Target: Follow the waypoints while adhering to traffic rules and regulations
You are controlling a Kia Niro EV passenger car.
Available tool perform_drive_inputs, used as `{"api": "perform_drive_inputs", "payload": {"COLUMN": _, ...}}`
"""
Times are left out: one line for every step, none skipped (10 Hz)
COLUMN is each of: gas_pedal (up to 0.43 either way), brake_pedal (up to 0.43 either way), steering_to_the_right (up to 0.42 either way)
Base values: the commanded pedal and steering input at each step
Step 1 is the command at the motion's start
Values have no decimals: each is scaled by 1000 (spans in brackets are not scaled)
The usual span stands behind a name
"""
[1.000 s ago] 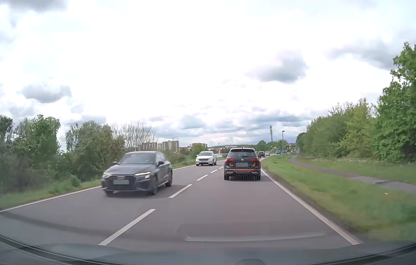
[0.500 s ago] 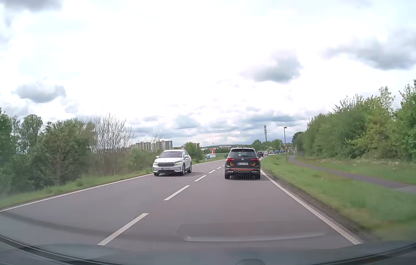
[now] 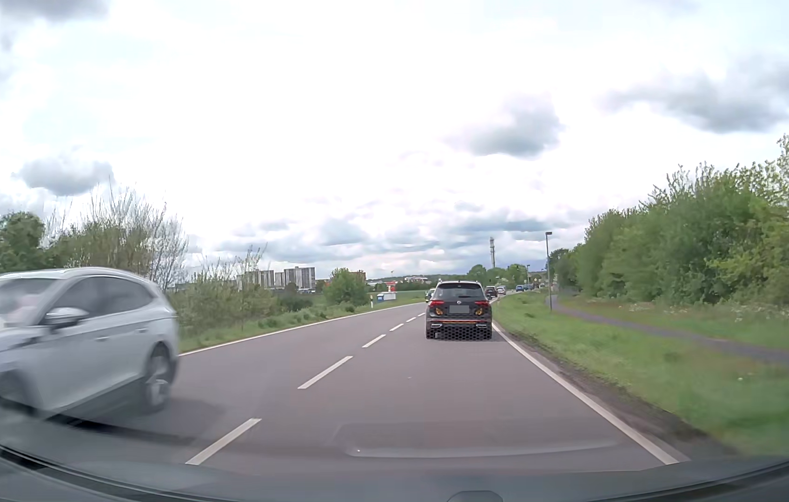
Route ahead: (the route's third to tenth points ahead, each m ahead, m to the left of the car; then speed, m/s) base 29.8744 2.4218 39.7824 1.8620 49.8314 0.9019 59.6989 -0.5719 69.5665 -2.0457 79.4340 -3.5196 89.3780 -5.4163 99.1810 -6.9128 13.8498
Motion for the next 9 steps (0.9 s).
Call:
{"api": "perform_drive_inputs", "payload": {"gas_pedal": 197, "brake_pedal": 0, "steering_to_the_right": 11}}
{"api": "perform_drive_inputs", "payload": {"gas_pedal": 197, "brake_pedal": 0, "steering_to_the_right": 10}}
{"api": "perform_drive_inputs", "payload": {"gas_pedal": 197, "brake_pedal": 0, "steering_to_the_right": 10}}
{"api": "perform_drive_inputs", "payload": {"gas_pedal": 197, "brake_pedal": 0, "steering_to_the_right": 10}}
{"api": "perform_drive_inputs", "payload": {"gas_pedal": 197, "brake_pedal": 0, "steering_to_the_right": 10}}
{"api": "perform_drive_inputs", "payload": {"gas_pedal": 197, "brake_pedal": 0, "steering_to_the_right": 10}}
{"api": "perform_drive_inputs", "payload": {"gas_pedal": 209, "brake_pedal": 0, "steering_to_the_right": 10}}
{"api": "perform_drive_inputs", "payload": {"gas_pedal": 220, "brake_pedal": 0, "steering_to_the_right": 10}}
{"api": "perform_drive_inputs", "payload": {"gas_pedal": 228, "brake_pedal": 0, "steering_to_the_right": 10}}
